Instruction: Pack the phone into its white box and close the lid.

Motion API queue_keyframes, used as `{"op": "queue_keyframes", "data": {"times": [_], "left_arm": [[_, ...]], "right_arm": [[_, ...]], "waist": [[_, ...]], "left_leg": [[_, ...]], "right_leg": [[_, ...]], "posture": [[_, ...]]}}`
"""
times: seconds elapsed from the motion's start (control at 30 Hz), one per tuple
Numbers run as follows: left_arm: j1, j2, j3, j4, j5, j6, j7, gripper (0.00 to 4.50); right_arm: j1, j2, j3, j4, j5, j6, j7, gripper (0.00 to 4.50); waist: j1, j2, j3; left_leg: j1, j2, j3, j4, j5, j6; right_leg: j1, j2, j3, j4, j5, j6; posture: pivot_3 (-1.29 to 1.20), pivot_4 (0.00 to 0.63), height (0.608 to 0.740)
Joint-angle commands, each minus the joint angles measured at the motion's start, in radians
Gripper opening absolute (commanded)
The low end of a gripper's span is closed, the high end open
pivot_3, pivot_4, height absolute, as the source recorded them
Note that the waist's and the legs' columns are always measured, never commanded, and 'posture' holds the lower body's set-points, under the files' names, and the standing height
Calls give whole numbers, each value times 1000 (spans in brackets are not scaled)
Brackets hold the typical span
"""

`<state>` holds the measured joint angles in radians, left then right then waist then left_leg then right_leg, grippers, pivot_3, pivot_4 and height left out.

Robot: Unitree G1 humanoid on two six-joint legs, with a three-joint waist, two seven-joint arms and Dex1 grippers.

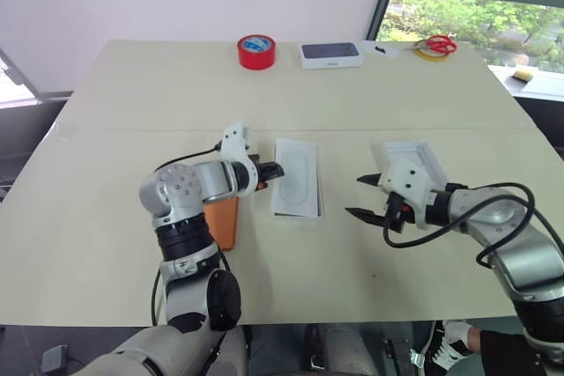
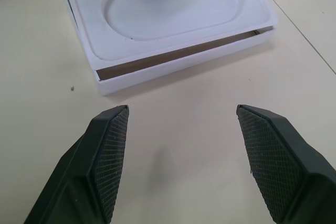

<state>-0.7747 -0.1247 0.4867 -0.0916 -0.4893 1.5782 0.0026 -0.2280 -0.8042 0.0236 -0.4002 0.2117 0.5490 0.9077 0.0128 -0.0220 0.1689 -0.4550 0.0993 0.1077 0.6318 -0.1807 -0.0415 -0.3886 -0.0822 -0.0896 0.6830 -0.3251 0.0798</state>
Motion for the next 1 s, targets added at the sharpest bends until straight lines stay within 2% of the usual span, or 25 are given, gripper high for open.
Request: {"op": "queue_keyframes", "data": {"times": [0.03, 0.47, 0.57, 0.77, 1.0], "left_arm": [[3, -7, -16, -33, 1, -13, -7, 0], [9, -17, -18, -36, 9, -6, -10, 0], [7, -18, -17, -36, 7, -3, -14, 939], [-7, -1, 27, -89, -37, 24, -63, 3873], [-7, 106, 40, -135, -71, 36, -127, 3873]], "right_arm": [[-9, 13, -16, -13, 15, -29, -12, 3416], [-19, 40, -31, -17, 86, -17, -24, 3416], [-20, 40, -26, -17, 90, -18, -27, 3468], [-24, 40, -17, -13, 84, -20, -39, 3468], [-69, 61, 12, 2, 79, -22, -58, 3468]], "waist": [[0, 0, 0], [0, 0, 0], [0, 0, 0], [-2, 0, 0], [-1, 0, 0]], "left_leg": [[0, 0, 0, 0, 0, 0], [0, 0, 0, 0, 0, 0], [0, 0, 0, 0, 0, 1], [0, 0, 0, 0, 0, 1], [0, 0, 0, 0, 0, 0]], "right_leg": [[0, 0, 0, 0, 0, 0], [0, 0, 0, 0, 0, 0], [0, 0, 0, 0, 0, 0], [0, 0, 0, 0, 0, 0], [0, 0, 0, 0, 0, 0]], "posture": [[0, 150, 730], [0, 150, 730], [0, 150, 730], [0, 150, 730], [0, 150, 730]]}}
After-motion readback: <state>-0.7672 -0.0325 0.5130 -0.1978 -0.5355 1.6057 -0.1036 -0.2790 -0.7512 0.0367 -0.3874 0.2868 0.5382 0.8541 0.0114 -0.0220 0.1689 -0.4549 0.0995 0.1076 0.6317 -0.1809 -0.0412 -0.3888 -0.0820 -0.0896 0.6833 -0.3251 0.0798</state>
